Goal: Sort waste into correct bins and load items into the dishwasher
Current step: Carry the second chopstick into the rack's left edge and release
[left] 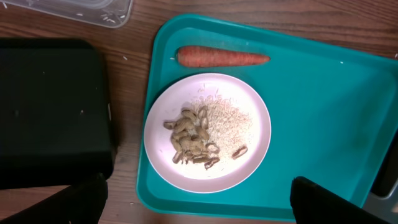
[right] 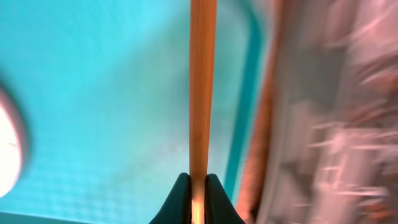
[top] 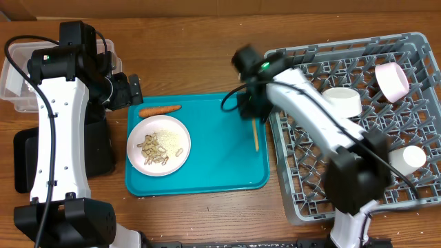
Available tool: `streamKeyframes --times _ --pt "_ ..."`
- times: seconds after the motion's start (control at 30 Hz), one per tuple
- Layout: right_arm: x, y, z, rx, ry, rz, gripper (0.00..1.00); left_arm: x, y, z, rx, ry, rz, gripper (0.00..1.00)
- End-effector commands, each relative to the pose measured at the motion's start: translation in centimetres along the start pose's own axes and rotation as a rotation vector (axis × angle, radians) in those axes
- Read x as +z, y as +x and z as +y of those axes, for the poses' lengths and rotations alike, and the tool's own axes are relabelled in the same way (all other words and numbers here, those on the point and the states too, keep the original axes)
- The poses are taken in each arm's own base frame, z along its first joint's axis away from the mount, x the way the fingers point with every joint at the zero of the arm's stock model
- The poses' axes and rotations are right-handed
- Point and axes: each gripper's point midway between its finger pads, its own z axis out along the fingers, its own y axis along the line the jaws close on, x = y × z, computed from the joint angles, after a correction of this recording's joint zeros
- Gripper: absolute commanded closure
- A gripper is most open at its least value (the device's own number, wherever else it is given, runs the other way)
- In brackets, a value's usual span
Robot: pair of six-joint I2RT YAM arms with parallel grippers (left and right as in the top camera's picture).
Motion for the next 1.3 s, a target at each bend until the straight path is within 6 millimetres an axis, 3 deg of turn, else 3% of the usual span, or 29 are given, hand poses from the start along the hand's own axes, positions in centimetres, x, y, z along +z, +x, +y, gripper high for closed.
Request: streamKeyframes --times 0.0,0.13,0.3,0.5,0.73,0.77,0.8,0.83,1.03,1.13,1.27 --pt "-7.5 -2.6 -3.6 -0.007 0.038 -0.215 0.96 -0.5 -0.1 0.0 0.006 -0.001 -0.015 0.04" --pt "-7.1 -0.6 -7.9 0.004 0.091 -0.104 0.96 -0.5 0.0 0.0 0.006 -0.002 -0.011 0.04" --pt "-4.0 2.3 -11.1 0.045 0.117 0.042 0.96 -0.5 -0.1 0.0 0.006 -0.001 -0.016 0.04" --pt "0.0 6.1 -9.6 -0.016 0.011 0.190 0.96 -0.5 -0.3 -0.1 0.007 0.000 -0.022 0.04" --pt "2.7 8.3 -8.6 -0.059 0.018 0.243 0.95 -0.5 -0.3 -0.1 0.006 0.000 -0.022 0.04" --pt "2.8 8.3 -8.6 -0.059 0.018 0.242 0.89 -0.5 -0.3 -0.1 0.006 0.000 -0.021 0.05" --pt "2.9 8.2 -8.6 -0.059 0.018 0.239 0.73 -0.5 -0.3 -0.1 0.006 0.000 -0.021 0.04" --pt "2.9 8.1 -8.6 -0.059 0.017 0.232 0.63 -0.5 -0.3 -0.1 0.006 0.000 -0.021 0.04" --pt "1.2 6.4 -8.6 -0.006 0.025 0.171 0.61 -0.5 -0.3 -0.1 0.006 0.000 -0.022 0.04" --pt "-1.7 4.4 -8.4 0.024 0.010 0.071 0.61 -0.5 -0.3 -0.1 0.007 0.001 -0.021 0.04" --pt "-7.3 1.4 -8.9 0.114 -0.026 -0.129 0.60 -0.5 -0.1 -0.1 0.006 0.000 -0.015 0.04"
